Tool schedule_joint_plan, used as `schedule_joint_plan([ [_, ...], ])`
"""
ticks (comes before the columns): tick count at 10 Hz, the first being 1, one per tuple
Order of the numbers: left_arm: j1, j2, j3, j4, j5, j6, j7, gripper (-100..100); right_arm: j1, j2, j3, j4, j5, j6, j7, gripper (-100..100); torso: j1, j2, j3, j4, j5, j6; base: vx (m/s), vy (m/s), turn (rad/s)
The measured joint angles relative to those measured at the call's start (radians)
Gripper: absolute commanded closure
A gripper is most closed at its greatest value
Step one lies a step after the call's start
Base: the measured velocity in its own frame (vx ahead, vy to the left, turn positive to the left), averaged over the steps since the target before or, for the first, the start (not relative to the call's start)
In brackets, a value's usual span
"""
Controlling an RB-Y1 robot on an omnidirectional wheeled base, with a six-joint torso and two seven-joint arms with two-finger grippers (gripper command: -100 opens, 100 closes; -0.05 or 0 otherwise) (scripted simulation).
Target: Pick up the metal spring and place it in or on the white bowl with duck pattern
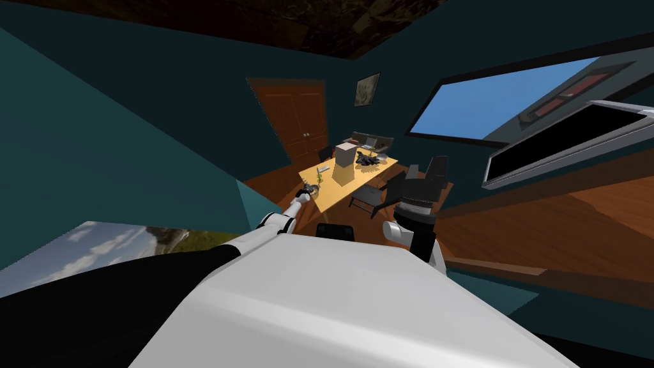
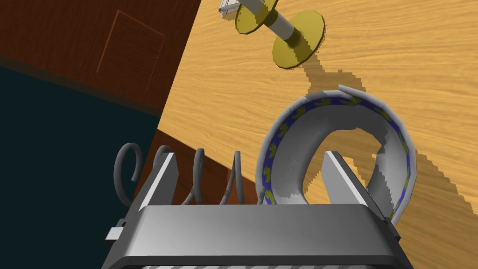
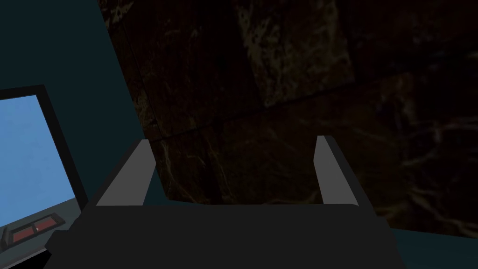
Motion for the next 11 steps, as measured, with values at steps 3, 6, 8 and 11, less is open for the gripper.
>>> schedule_joint_plan([
  [3, -0.007, 0.003, -0.003, -0.050, 0.047, 0.061, -0.061, -100, 0.000, 0.000, 0.000, 0.000, 0.000, 0.000, 0.000, 0, 0.002, 0.001, 0.000, 0.000, 0.000, 0.000, -0.001, -0.024, 0.067],
  [6, -0.032, 0.011, -0.037, -0.035, 0.082, 0.067, -0.073, 0, 0.000, 0.000, 0.000, 0.000, 0.000, 0.000, 0.000, 0, 0.002, 0.001, 0.000, 0.000, 0.001, 0.000, -0.001, -0.011, 0.048],
  [8, -0.031, 0.011, -0.037, -0.035, 0.082, 0.067, -0.073, 0, 0.000, 0.000, 0.000, 0.000, 0.000, 0.000, 0.000, 0, 0.003, 0.001, 0.000, 0.000, 0.001, 0.000, 0.000, 0.000, 0.000],
  [11, -0.031, 0.011, -0.037, -0.035, 0.082, 0.067, -0.073, 0, 0.000, 0.000, 0.000, 0.000, 0.000, 0.000, 0.000, 0, 0.003, 0.001, 0.000, 0.000, 0.001, 0.000, 0.000, 0.000, 0.000],
])
